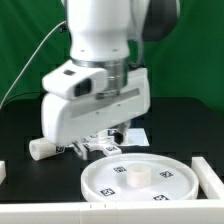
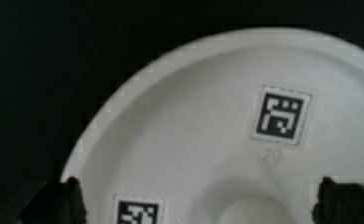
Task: Assemble round table
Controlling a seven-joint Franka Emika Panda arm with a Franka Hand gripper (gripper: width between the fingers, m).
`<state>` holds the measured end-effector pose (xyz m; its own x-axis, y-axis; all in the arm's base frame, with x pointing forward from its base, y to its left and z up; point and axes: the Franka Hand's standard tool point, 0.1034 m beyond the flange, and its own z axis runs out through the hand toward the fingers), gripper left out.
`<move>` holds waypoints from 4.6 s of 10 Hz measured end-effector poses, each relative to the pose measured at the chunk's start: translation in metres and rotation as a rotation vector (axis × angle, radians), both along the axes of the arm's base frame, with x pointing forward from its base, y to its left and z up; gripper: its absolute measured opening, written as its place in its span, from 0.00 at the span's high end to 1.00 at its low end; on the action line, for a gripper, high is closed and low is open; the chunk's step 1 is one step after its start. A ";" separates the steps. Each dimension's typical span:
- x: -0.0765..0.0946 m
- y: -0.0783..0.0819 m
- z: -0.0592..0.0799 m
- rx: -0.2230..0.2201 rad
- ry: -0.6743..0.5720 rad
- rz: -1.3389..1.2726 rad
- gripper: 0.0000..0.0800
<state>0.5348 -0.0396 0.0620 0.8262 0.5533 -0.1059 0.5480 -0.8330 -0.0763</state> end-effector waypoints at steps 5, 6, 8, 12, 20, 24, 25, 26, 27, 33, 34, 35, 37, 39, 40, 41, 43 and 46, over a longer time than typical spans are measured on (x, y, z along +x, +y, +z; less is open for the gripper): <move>-0.002 0.000 0.002 -0.025 0.014 -0.325 0.19; -0.005 -0.012 0.005 -0.039 0.017 -0.407 0.19; -0.015 -0.030 0.018 -0.064 0.038 -0.681 0.19; -0.013 -0.028 0.020 -0.079 0.057 -0.949 0.19; -0.037 -0.072 0.014 -0.086 0.224 -1.306 0.19; -0.059 -0.114 0.015 0.006 0.524 -1.205 0.19; -0.057 -0.117 0.011 0.000 0.590 -1.202 0.19; -0.059 -0.116 0.011 -0.004 0.657 -1.185 0.19; -0.065 -0.116 0.010 -0.009 0.745 -1.171 0.19; -0.086 -0.130 -0.027 0.019 0.826 -1.215 0.19; -0.086 -0.129 -0.028 0.018 0.827 -1.214 0.19; -0.088 -0.126 -0.030 0.022 0.837 -1.227 0.19; -0.100 -0.119 -0.042 0.043 0.887 -1.264 0.19; -0.111 -0.116 -0.052 0.036 0.917 -1.269 0.19; -0.115 -0.113 -0.054 0.032 0.923 -1.267 0.19; -0.115 -0.112 -0.056 0.030 0.926 -1.266 0.19; -0.116 -0.112 -0.056 0.031 0.926 -1.265 0.36; -0.116 -0.112 -0.056 0.031 0.927 -1.264 0.49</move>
Offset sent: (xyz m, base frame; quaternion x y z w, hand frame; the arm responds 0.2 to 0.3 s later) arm 0.0000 0.0000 0.0000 0.0000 0.0000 0.1296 0.9916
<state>0.4192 -0.1517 0.0063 0.3944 -0.4101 -0.8223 -0.7235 -0.6904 -0.0027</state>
